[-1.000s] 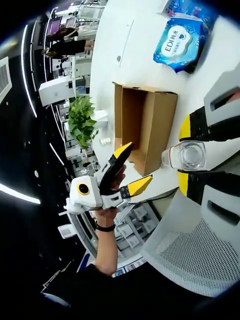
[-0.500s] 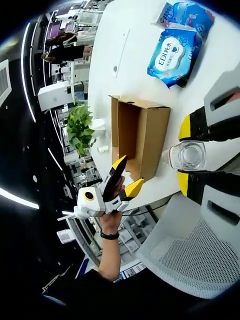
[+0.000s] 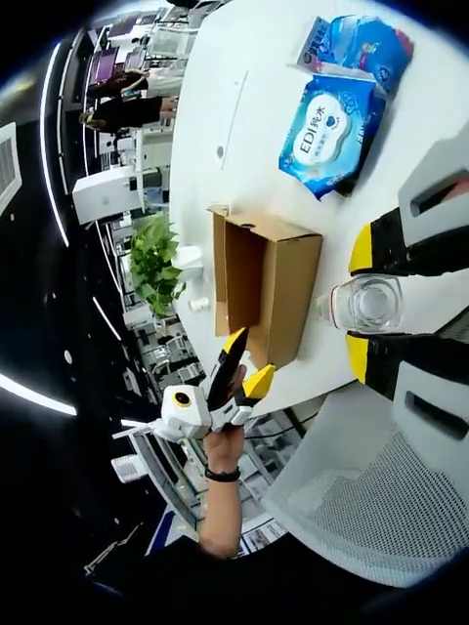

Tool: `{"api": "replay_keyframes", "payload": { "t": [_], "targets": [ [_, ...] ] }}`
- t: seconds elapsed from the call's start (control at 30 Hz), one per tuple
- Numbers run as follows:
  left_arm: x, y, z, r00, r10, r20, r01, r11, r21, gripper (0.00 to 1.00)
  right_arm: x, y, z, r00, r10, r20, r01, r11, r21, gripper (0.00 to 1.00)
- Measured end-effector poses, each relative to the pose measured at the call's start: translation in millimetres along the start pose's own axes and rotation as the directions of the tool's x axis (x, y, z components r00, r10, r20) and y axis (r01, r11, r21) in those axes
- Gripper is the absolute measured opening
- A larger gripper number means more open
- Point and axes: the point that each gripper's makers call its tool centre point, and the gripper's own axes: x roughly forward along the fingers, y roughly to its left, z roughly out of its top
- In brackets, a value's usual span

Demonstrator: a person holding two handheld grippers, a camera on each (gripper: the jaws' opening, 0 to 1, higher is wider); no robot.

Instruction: Operate the shoe box by opening the lid, removing the specified soft item, and placing it in the target area until the item is outside and the box remains undamaged.

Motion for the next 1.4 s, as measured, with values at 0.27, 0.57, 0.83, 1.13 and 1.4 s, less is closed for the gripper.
{"api": "replay_keyframes", "payload": {
  "t": [0.27,0.57,0.83,1.13,1.4],
  "targets": [
    [3.2,-3.8,3.0,0.999,0.028,0.017,-0.027,0.999,-0.024,0.51,-9.6,-14.3,0.7,1.0,-0.004,-0.009,0.004,1.0,-0.012,0.17],
    [7.1,-7.6,0.1,0.998,0.056,0.02,-0.055,0.997,-0.053,0.51,-18.1,-40.5,8.1,1.0,-0.008,-0.025,0.007,0.999,-0.04,0.17],
    [7.3,-11.8,1.2,0.996,0.087,0.027,-0.085,0.994,-0.068,0.5,-27.5,-68.1,15.5,0.999,-0.022,-0.026,0.021,0.999,-0.05,0.17],
    [9.2,-14.2,-3.8,0.993,0.114,0.021,-0.111,0.989,-0.095,0.5,-35.2,-95.1,18.2,0.998,-0.044,-0.033,0.043,0.998,-0.048,0.17],
    [6.6,-14.0,-2.6,0.989,0.143,0.026,-0.139,0.983,-0.117,0.5,-37.8,-111.1,24.7,0.998,-0.058,-0.039,0.057,0.997,-0.045,0.17]
  ]
}}
